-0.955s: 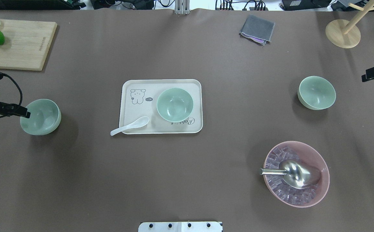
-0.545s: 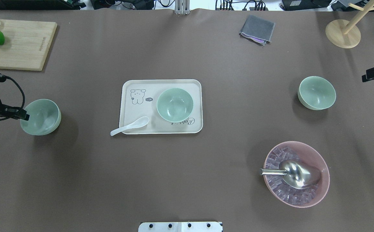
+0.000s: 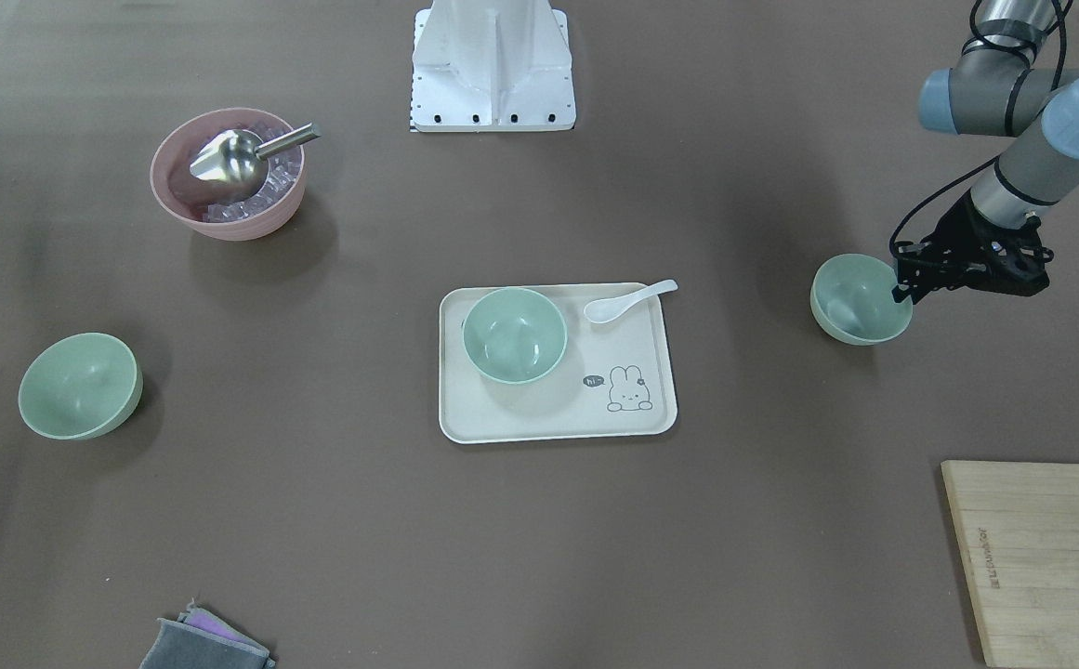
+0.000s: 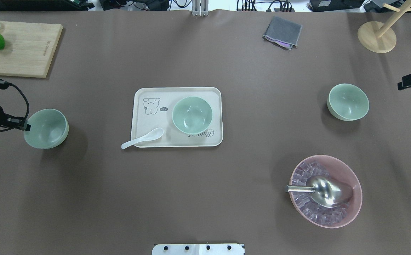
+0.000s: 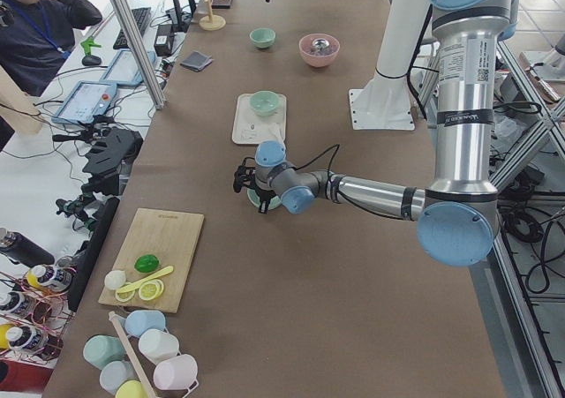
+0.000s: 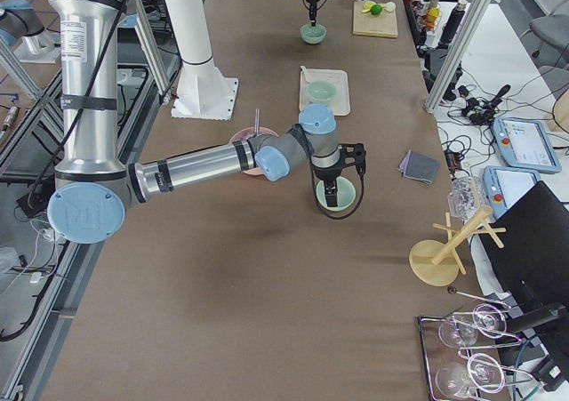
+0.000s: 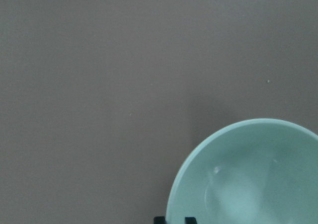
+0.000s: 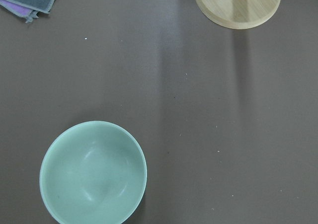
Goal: Stack green bowls together
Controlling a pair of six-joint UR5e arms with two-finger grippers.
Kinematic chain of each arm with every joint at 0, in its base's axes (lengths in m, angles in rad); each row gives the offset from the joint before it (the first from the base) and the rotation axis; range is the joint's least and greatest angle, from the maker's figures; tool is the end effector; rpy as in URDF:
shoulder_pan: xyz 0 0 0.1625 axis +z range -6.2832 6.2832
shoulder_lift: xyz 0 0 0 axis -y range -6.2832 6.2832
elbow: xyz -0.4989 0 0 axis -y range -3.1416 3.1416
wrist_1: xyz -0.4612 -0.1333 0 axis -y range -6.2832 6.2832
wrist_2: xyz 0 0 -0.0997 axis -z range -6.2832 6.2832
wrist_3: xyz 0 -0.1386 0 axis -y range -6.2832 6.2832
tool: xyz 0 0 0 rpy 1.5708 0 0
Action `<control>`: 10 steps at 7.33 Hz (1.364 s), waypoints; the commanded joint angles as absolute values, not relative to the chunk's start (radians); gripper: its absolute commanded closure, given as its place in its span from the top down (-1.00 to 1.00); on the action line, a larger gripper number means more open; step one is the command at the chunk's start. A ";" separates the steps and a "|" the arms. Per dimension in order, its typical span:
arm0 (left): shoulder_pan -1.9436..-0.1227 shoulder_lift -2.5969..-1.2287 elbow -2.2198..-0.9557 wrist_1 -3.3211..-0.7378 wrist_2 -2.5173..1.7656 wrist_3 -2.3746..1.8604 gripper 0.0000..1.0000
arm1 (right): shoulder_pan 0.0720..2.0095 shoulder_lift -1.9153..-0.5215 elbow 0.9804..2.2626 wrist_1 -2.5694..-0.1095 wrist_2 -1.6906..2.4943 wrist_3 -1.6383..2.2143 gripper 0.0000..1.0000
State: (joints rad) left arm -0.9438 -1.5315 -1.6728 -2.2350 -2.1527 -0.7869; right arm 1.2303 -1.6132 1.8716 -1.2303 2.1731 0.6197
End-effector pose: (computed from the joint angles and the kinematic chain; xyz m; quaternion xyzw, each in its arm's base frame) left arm 0.3012 -0.5130 0.6524 0.0848 0.4251 0.0301 0.9007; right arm -0.1392 -0.5570 0.5812 0.1190 -0.3815 0.0403 0.9158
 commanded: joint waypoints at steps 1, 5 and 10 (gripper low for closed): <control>-0.945 -1.531 -1.671 -2.235 -2.152 -0.784 -0.57 | 1.230 -1.615 1.873 -1.230 2.174 0.620 0.98; -0.945 -1.529 -1.672 -2.235 -2.152 -0.782 -0.57 | 1.230 -1.620 1.875 -1.229 2.174 0.620 0.98; -0.945 -1.532 -1.670 -2.233 -2.152 -0.778 -0.81 | 1.230 -1.623 1.876 -1.229 2.174 0.620 0.98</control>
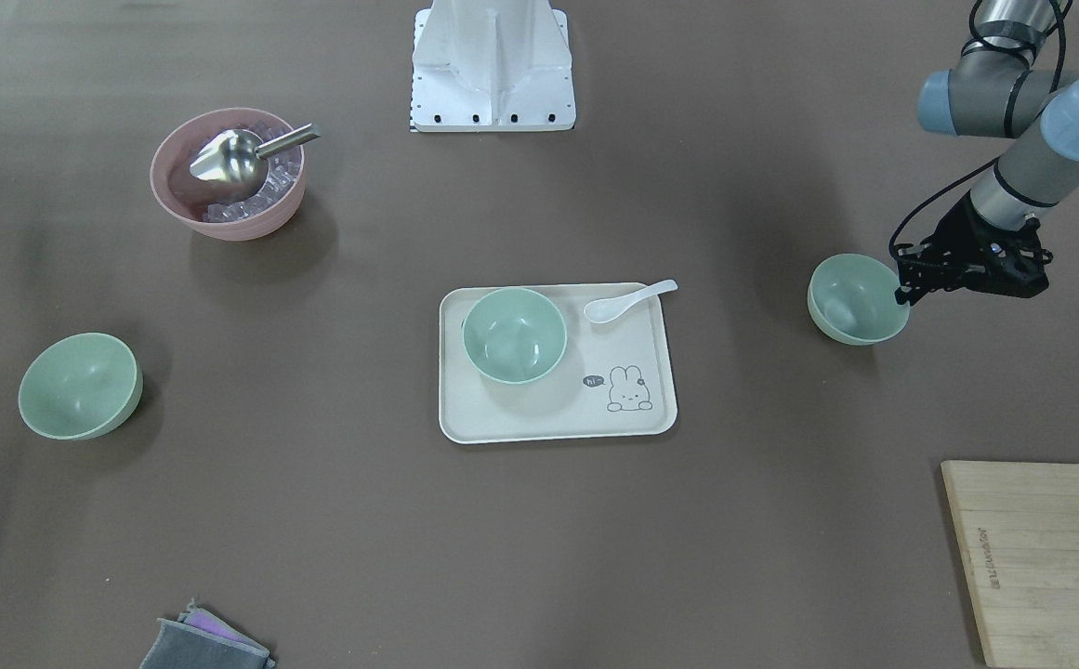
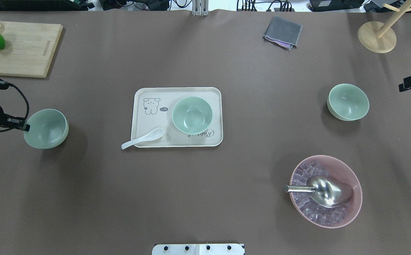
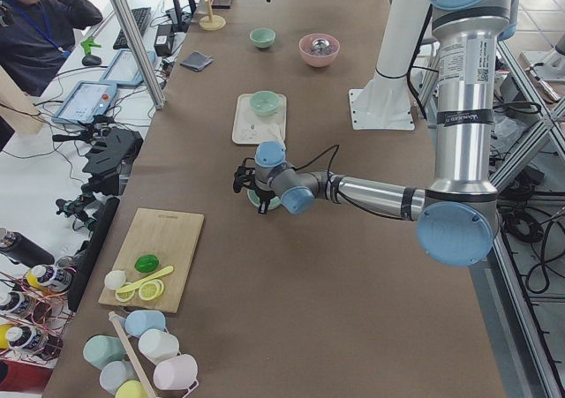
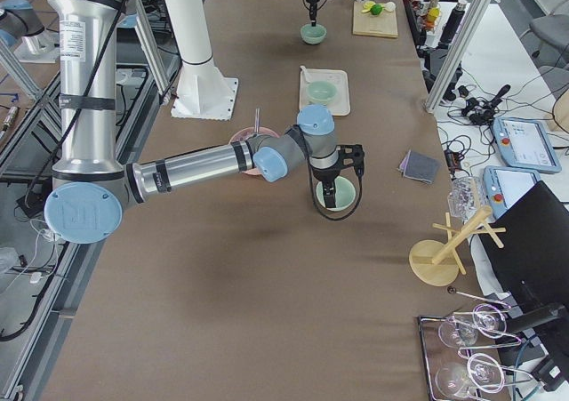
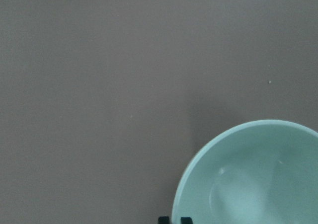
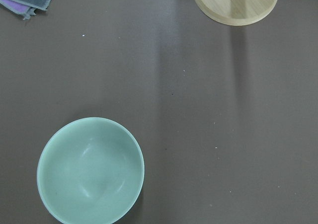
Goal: Stack green bowls together
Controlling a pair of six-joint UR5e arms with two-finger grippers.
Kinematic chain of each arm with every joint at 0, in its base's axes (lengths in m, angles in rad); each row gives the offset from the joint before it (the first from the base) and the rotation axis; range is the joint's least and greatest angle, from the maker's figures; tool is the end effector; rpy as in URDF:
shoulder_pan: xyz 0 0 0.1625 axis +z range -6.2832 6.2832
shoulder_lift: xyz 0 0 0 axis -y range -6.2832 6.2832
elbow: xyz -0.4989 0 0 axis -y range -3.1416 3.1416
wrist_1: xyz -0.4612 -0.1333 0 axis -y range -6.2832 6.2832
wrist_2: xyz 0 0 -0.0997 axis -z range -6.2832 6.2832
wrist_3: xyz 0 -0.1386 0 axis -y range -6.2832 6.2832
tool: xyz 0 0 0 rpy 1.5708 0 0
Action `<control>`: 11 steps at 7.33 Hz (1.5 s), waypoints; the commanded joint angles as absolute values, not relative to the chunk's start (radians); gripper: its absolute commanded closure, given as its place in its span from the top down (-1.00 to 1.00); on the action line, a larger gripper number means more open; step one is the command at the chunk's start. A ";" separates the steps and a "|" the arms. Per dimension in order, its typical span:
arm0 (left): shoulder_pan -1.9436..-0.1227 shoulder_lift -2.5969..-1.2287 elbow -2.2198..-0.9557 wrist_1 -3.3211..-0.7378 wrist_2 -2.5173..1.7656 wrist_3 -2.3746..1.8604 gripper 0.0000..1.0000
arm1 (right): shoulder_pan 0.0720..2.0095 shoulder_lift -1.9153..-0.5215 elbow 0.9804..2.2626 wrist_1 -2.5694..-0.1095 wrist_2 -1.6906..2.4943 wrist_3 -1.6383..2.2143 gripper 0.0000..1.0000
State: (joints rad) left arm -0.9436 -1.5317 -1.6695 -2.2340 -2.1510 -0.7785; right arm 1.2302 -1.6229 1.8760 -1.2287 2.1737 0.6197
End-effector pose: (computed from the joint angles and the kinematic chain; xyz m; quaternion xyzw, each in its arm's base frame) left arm 0.3012 -0.5132 0.6545 0.0856 0.4232 0.0331 0.9014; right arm -0.1379 -0.5528 0.5839 0.1172 -0.3811 0.0408 0.9162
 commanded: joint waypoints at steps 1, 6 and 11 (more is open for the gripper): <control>-0.943 -1.532 -1.672 -2.235 -2.151 -0.778 -1.00 | 1.230 -1.623 1.875 -1.229 2.174 0.620 0.98; -0.946 -1.688 -1.825 -1.925 -2.145 -0.792 -1.00 | 1.230 -1.621 1.875 -1.229 2.174 0.620 0.98; -0.757 -2.164 -1.789 -1.513 -2.106 -1.043 -1.00 | 1.230 -1.620 1.873 -1.229 2.174 0.620 0.98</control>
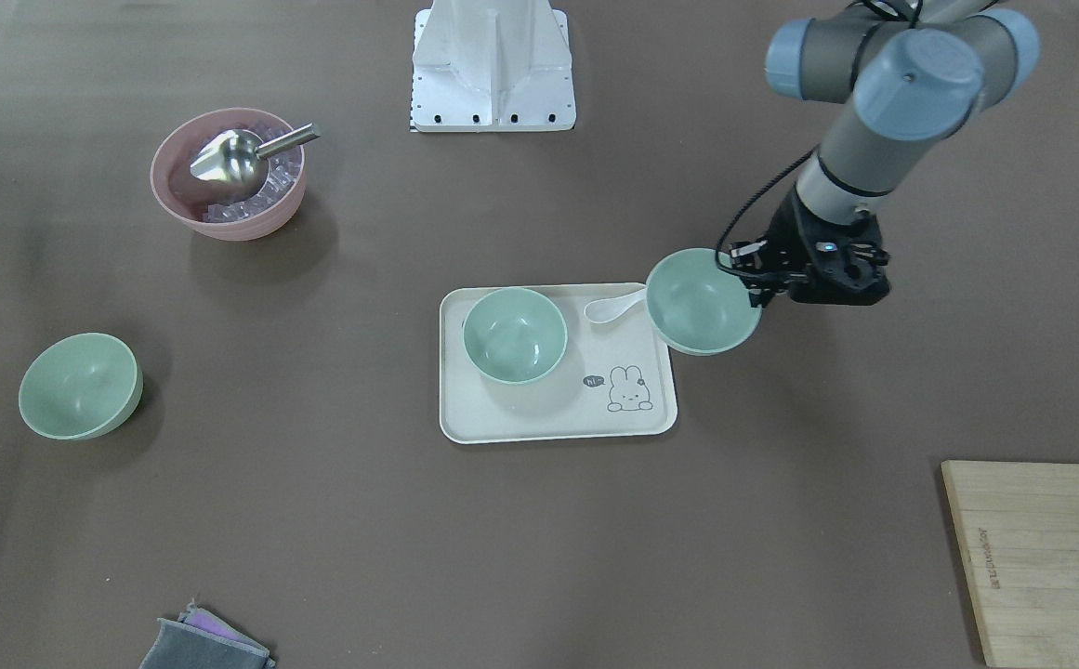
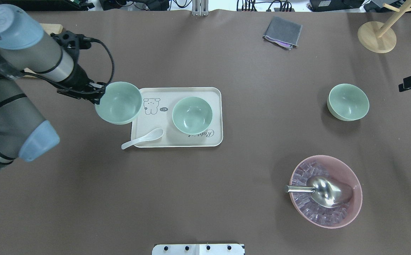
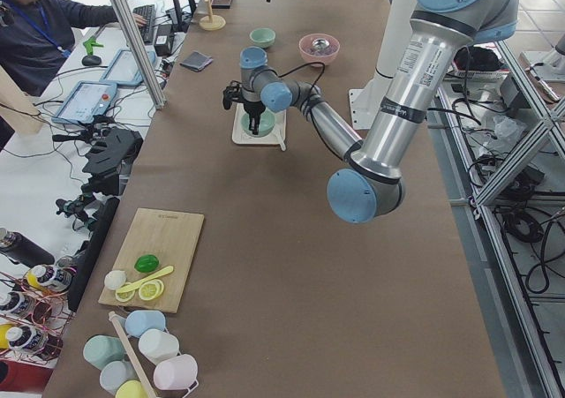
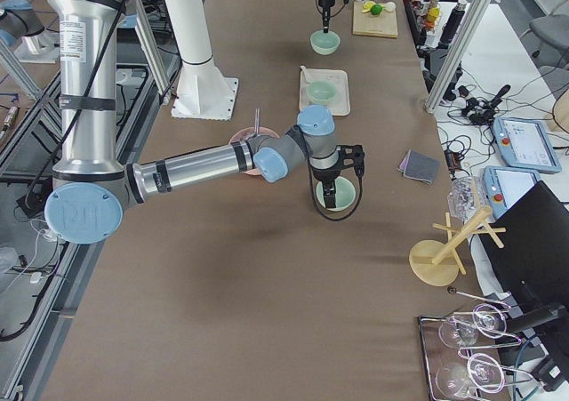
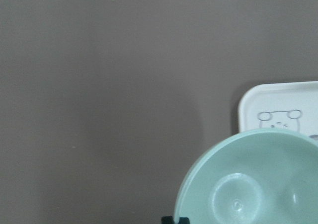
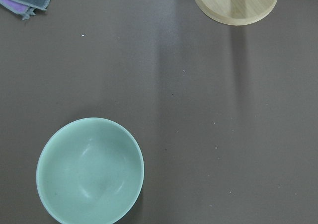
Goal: Stack green bowls together
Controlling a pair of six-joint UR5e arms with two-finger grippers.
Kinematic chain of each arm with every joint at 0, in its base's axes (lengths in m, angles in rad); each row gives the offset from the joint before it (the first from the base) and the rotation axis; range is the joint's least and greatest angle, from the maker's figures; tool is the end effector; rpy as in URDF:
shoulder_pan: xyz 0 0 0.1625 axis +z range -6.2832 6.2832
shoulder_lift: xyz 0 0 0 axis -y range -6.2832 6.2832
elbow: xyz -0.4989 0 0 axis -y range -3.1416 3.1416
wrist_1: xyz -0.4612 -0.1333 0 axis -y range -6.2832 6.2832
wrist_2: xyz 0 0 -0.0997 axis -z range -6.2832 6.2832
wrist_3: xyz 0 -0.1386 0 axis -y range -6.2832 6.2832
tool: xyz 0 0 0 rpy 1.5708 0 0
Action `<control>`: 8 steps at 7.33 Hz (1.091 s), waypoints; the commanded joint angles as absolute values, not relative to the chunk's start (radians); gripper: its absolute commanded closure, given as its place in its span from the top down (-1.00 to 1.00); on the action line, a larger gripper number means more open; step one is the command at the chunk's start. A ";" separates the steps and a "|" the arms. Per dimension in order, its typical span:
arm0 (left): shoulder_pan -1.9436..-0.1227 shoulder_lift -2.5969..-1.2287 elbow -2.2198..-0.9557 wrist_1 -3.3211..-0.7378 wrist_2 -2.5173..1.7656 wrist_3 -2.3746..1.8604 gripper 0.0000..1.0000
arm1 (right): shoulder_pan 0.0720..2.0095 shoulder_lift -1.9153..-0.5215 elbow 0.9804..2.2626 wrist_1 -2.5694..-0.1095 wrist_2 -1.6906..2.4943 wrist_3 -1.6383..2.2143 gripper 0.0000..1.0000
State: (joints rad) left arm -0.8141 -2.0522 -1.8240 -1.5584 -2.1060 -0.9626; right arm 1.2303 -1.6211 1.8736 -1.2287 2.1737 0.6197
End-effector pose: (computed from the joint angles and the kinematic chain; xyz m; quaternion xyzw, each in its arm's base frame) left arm 0.4535 -0.5715 0.3191 0.0350 0.4196 0.0002 0.9070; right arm -0.1381 -0.5537 0.5843 0.1170 -0.3810 0.0409 0.9162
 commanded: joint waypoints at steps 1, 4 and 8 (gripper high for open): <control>-0.738 -2.245 -1.748 -1.475 -2.105 -1.087 -1.00 | 1.230 -1.621 1.873 -1.229 2.174 0.620 0.98; -0.683 -2.365 -1.652 -1.437 -2.057 -1.147 -1.00 | 1.230 -1.620 1.871 -1.229 2.172 0.620 0.98; -0.643 -2.433 -1.543 -1.448 -2.022 -1.183 -1.00 | 1.230 -1.621 1.870 -1.229 2.166 0.620 0.98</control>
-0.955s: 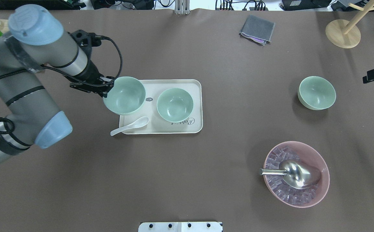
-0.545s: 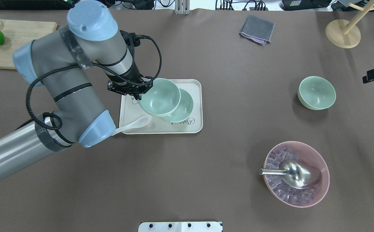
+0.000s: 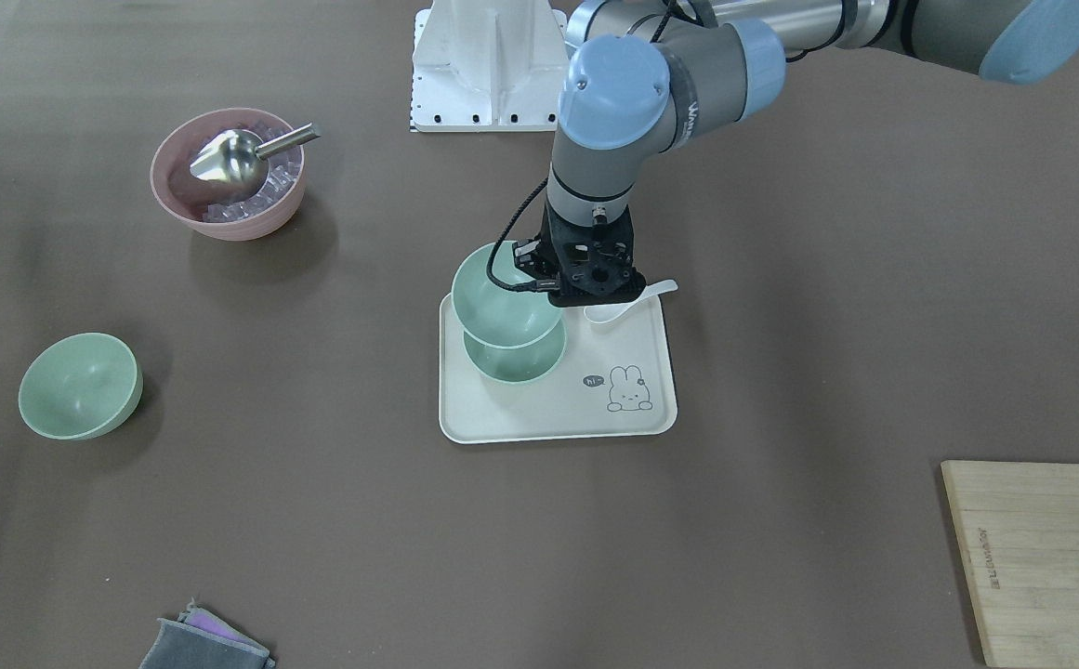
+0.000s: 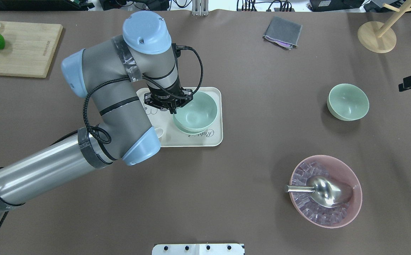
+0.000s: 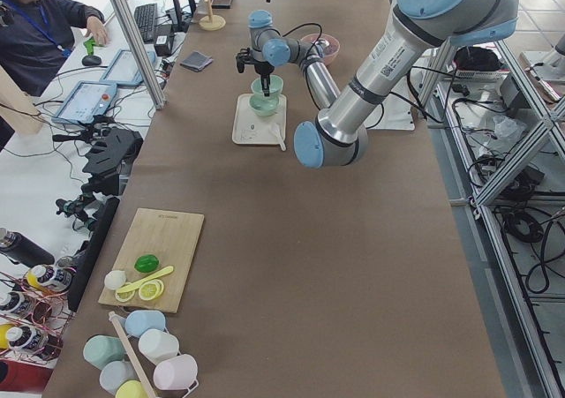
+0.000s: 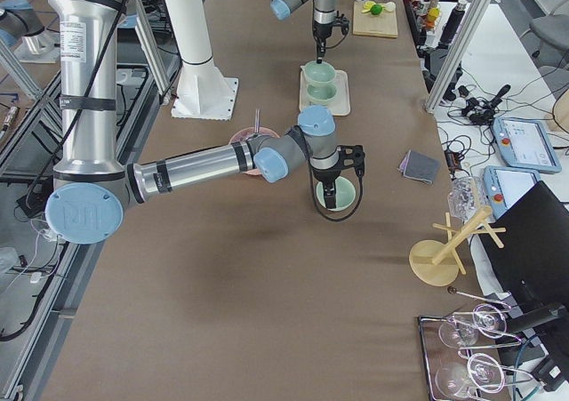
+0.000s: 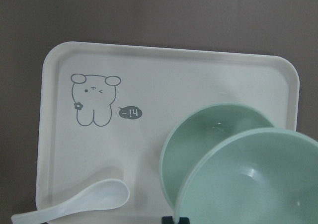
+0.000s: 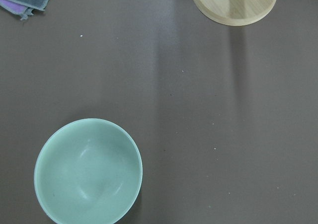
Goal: Stack green bowls together
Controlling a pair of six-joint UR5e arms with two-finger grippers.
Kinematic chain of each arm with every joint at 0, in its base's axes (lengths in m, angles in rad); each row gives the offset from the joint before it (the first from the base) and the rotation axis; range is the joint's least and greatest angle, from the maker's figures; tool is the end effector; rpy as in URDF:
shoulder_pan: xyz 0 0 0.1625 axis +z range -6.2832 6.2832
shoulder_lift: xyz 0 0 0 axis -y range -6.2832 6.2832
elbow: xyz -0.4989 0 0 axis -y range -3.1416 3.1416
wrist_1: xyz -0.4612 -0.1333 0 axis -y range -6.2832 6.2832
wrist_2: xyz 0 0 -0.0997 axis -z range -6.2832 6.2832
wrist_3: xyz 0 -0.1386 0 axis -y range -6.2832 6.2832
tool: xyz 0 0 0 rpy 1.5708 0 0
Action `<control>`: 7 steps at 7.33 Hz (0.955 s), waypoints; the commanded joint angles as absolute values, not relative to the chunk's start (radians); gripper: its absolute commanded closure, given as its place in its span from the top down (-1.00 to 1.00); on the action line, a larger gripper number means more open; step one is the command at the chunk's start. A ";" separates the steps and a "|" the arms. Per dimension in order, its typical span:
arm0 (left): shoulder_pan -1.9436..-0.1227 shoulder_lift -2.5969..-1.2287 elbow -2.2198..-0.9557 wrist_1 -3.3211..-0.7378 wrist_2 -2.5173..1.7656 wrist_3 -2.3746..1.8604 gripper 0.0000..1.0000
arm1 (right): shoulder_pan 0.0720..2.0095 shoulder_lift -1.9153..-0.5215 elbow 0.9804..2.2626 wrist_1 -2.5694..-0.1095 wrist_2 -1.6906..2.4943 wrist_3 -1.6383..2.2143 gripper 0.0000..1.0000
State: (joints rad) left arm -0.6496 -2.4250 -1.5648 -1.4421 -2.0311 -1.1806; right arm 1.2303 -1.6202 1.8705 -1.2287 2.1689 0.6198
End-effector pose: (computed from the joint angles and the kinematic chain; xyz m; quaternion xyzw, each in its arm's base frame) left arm 0.6239 -0.5640 0.1719 -0.0150 0.4035 -0.0382 0.9140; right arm -0.1379 -0.5547 0.5859 0.1172 -0.3788 0.0421 0.9171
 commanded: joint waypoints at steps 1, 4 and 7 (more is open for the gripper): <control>-0.644 -2.431 -1.542 -1.451 -2.022 -1.180 -1.00 | 1.230 -1.621 1.870 -1.229 2.166 0.620 0.98; -0.644 -2.427 -1.487 -1.532 -2.022 -1.177 -1.00 | 1.230 -1.621 1.870 -1.229 2.160 0.620 0.98; -0.644 -2.421 -1.486 -1.537 -2.022 -1.170 -1.00 | 1.230 -1.620 1.870 -1.229 2.158 0.620 0.98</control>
State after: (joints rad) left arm -0.6443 -2.4228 -1.4876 -1.5347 -2.0218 -1.1735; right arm 1.2303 -1.6211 1.8699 -1.2287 2.1596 0.6197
